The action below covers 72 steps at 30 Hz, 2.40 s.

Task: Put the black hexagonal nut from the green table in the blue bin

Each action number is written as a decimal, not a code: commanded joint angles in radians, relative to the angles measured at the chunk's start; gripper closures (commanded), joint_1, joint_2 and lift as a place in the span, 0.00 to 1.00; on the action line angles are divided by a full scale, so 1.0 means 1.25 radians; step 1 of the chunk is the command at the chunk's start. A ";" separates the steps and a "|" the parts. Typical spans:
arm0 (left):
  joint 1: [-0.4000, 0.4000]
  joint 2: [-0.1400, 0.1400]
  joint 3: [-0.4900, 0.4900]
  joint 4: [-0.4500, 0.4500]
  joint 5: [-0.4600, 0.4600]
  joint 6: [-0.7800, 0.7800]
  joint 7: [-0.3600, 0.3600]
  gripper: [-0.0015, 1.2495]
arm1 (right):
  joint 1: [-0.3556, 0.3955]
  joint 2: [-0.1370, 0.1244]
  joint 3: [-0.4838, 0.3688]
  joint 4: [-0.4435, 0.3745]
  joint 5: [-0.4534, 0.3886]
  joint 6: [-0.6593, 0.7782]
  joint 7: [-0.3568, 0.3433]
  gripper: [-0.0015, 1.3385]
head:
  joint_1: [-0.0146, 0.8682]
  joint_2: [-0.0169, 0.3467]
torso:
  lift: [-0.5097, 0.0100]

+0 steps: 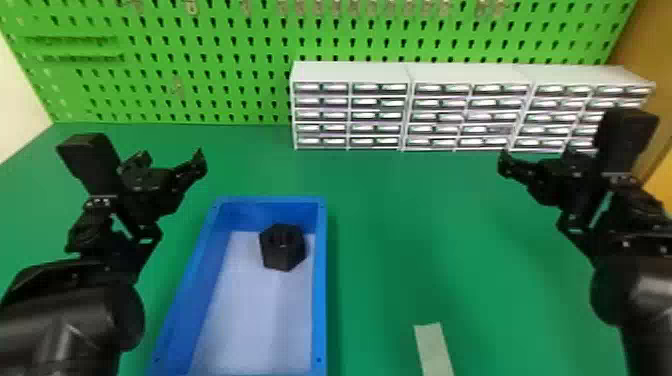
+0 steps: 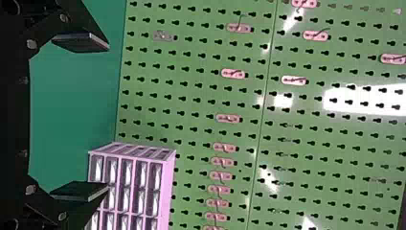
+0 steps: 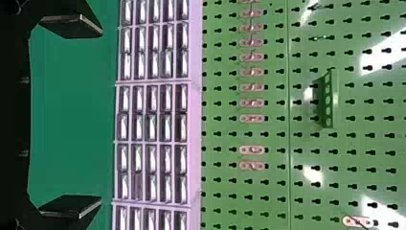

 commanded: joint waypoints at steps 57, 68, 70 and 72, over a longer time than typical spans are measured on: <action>0.001 -0.002 -0.001 0.000 0.005 0.000 0.000 0.20 | 0.142 0.046 -0.018 -0.006 0.061 -0.223 -0.013 0.07 | 0.79 0.19 | 0.79; 0.001 -0.002 -0.003 0.000 0.006 0.000 0.000 0.20 | 0.143 0.045 -0.014 -0.005 0.060 -0.232 -0.018 0.07 | 0.79 0.19 | 0.79; 0.001 -0.002 -0.002 0.000 0.006 0.000 0.000 0.20 | 0.143 0.045 -0.013 -0.005 0.060 -0.232 -0.018 0.07 | 0.79 0.19 | 0.79; 0.001 -0.002 -0.002 0.000 0.006 0.000 0.000 0.20 | 0.143 0.044 -0.012 -0.005 0.060 -0.232 -0.018 0.07 | 0.79 0.19 | 0.79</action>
